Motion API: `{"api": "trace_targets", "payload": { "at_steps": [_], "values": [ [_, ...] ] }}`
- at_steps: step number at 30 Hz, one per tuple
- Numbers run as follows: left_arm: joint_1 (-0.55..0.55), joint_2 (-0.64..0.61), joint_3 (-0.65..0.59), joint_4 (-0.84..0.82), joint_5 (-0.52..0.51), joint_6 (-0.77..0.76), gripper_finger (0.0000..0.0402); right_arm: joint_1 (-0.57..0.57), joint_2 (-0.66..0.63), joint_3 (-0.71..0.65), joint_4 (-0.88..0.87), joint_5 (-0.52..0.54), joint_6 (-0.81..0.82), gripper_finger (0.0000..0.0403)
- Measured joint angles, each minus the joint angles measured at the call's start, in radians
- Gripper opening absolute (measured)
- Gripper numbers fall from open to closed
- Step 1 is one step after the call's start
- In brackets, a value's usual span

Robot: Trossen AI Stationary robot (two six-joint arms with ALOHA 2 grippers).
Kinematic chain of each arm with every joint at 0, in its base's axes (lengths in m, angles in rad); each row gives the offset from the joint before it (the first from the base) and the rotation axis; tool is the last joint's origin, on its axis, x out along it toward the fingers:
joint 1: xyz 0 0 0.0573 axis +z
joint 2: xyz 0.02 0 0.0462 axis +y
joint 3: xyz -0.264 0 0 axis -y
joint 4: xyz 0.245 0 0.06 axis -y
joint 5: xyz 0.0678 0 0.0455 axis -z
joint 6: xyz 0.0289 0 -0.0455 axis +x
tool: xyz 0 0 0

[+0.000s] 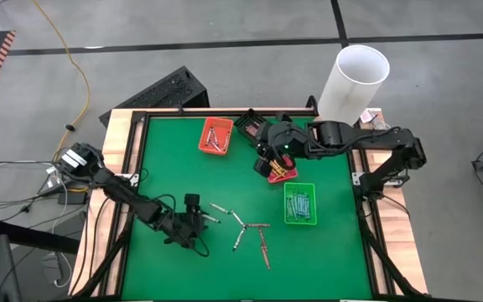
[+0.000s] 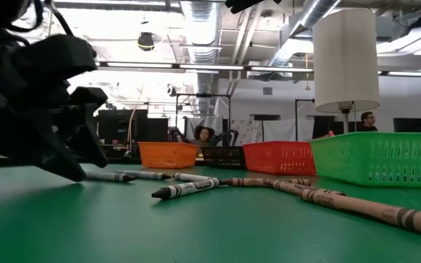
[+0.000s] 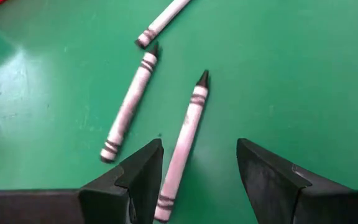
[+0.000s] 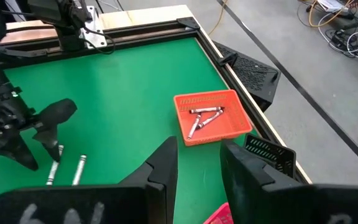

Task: Sort crayons
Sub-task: Put the black crayon into the orange bin

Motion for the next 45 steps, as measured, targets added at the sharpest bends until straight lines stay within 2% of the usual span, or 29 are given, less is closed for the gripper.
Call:
{"api": "trace_targets", "payload": {
  "at_steps": [4, 12, 15, 18, 29, 37, 40, 45],
  "values": [
    [0.061, -0.001, -0.022, 0.015, 0.048, 0.031, 0.0194, 0.007, 0.000, 0.000, -0.004, -0.002, 0.000, 0.0118],
    [0.207, -0.002, -0.036, 0.048, 0.257, 0.117, 0.0193, 0.035, 0.000, 0.000, -0.005, -0.003, 0.000, 0.0118],
    [0.244, -0.002, -0.036, 0.047, 0.330, 0.119, 0.0179, 0.050, 0.000, 0.000, -0.007, -0.003, -0.001, 0.0118],
    [0.261, -0.001, -0.036, 0.046, 0.361, 0.126, 0.0151, 0.063, 0.000, 0.000, -0.011, -0.003, -0.002, 0.0118],
    [0.267, 0.000, -0.036, 0.003, 0.308, 0.096, 0.0015, 0.096, 0.000, 0.000, -0.014, -0.002, -0.003, 0.0118],
    [0.266, -0.003, -0.031, 0.026, 0.283, 0.034, 0.0008, 0.130, -0.001, 0.000, -0.010, 0.005, -0.026, 0.0118],
    [0.259, -0.025, -0.022, 0.045, 0.263, 0.012, 0.0007, 0.161, -0.003, 0.000, 0.014, 0.066, -0.061, 0.0118],
    [0.235, -0.120, -0.015, 0.104, 0.135, 0.010, 0.0005, 0.234, -0.022, 0.000, 0.084, 0.180, -0.153, 0.0118]
  ]
}}
